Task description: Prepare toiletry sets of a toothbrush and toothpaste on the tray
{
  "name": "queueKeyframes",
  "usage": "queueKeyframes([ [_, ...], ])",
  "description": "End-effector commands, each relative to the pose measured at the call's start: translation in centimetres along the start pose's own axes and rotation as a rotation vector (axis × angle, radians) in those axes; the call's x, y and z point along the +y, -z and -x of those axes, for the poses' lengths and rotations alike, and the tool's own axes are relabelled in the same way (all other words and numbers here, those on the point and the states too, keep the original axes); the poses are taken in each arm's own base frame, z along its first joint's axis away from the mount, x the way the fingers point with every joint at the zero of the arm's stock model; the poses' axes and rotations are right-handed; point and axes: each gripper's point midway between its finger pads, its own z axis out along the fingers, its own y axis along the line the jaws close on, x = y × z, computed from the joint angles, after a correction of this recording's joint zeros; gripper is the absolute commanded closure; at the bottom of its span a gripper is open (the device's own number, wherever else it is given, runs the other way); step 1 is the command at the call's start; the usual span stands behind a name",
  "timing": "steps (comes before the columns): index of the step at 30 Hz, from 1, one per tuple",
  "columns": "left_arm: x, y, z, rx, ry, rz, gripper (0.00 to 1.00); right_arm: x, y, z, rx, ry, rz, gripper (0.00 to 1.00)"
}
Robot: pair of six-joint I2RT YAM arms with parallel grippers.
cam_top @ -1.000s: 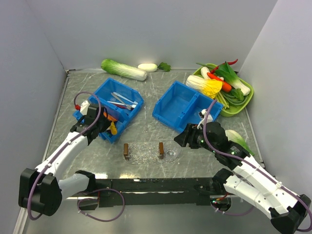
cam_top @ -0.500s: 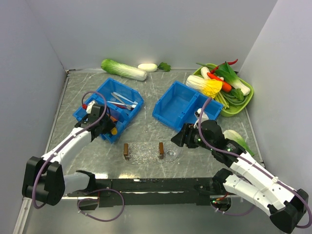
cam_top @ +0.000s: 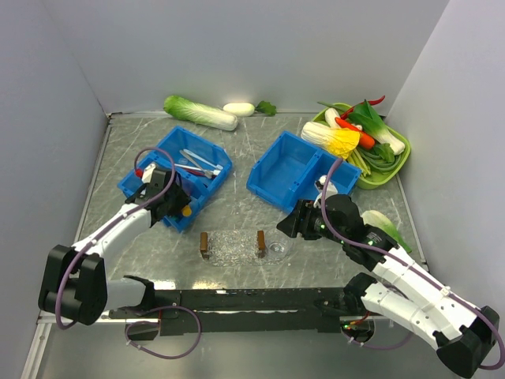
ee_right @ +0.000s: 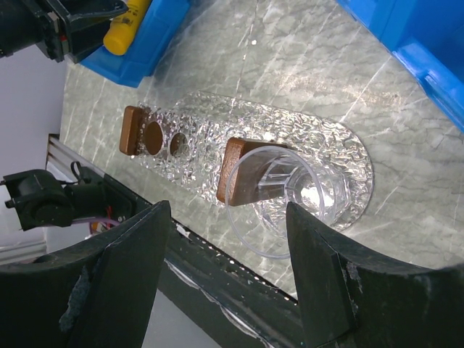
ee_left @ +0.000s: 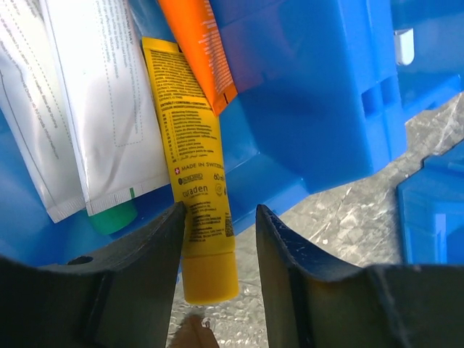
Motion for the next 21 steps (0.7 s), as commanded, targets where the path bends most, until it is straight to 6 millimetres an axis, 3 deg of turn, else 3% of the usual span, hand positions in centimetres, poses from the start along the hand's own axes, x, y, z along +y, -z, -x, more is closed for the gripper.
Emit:
queueKeyframes([
  [1,2.3,-0.4,-0.4,-0.016,0.011,0.071,0.50,0.1,-0.1,0.6,-0.029,0.015,0.009,0.28],
  [7,3.0,-1.2,-1.6,0.038,0.030,0.069,0.53,0.0,0.0,0.5,-0.030,0.016,0.006,0.27],
  [15,3.1,-1.0,-2.0,0.048,0.032,0.054,0.68,-0.1,0.1,0.4,-0.032,0.015,0.001,0.27],
  [21,3.1,-0.6,-2.0,0.050,0.034,0.046,0.94,-0.2,0.2,0.5,-0.035,0.013,-0.002,0.27],
])
